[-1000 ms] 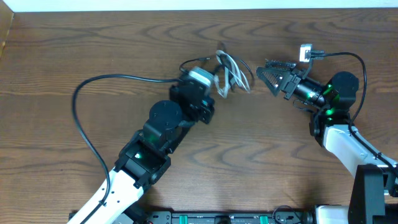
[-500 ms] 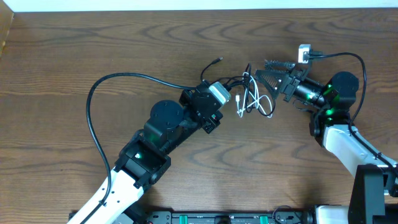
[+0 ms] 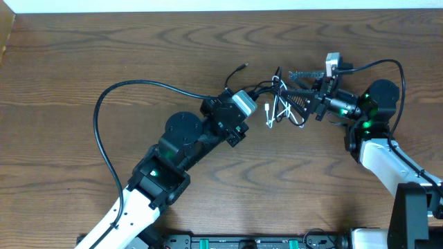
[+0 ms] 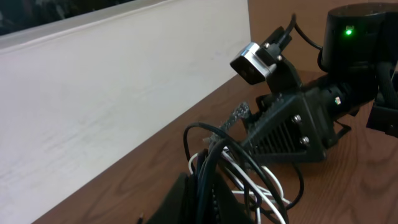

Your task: Untangle cables

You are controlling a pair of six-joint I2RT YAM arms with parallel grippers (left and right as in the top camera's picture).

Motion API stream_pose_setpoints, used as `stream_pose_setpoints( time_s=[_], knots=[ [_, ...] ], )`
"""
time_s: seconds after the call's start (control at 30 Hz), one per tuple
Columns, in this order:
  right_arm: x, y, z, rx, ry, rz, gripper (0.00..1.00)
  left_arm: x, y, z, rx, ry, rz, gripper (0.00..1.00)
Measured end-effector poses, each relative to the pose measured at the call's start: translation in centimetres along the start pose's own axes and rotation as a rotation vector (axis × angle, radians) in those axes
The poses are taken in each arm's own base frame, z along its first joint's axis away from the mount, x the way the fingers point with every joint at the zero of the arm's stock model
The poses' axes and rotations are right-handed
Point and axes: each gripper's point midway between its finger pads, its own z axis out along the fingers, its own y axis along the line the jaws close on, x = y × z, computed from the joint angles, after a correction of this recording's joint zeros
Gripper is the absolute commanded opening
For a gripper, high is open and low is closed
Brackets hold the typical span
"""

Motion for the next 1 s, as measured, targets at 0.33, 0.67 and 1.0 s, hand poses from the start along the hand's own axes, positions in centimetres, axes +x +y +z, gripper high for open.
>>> stream_pose_setpoints(
  time_s=[0.33, 0.67, 1.0],
  knots=[
    [1.0, 1.7, 0.9, -0.079, 0.041, -0.117, 0.36, -0.7, 0.1, 0.0, -0.006, -0.028, 0.004, 0.08],
    [0.9, 1.9, 1.1, -0.085, 0.038, -0.155, 0.01, -0.6, 0.1, 0.0, -0.006, -0.024, 0.004, 0.08],
    [0.9, 1.9, 1.1, -0.084, 0.037, -0.157, 0.01, -0.4, 0.8, 0.0, -0.047, -0.015, 0.003, 0.08]
  ],
)
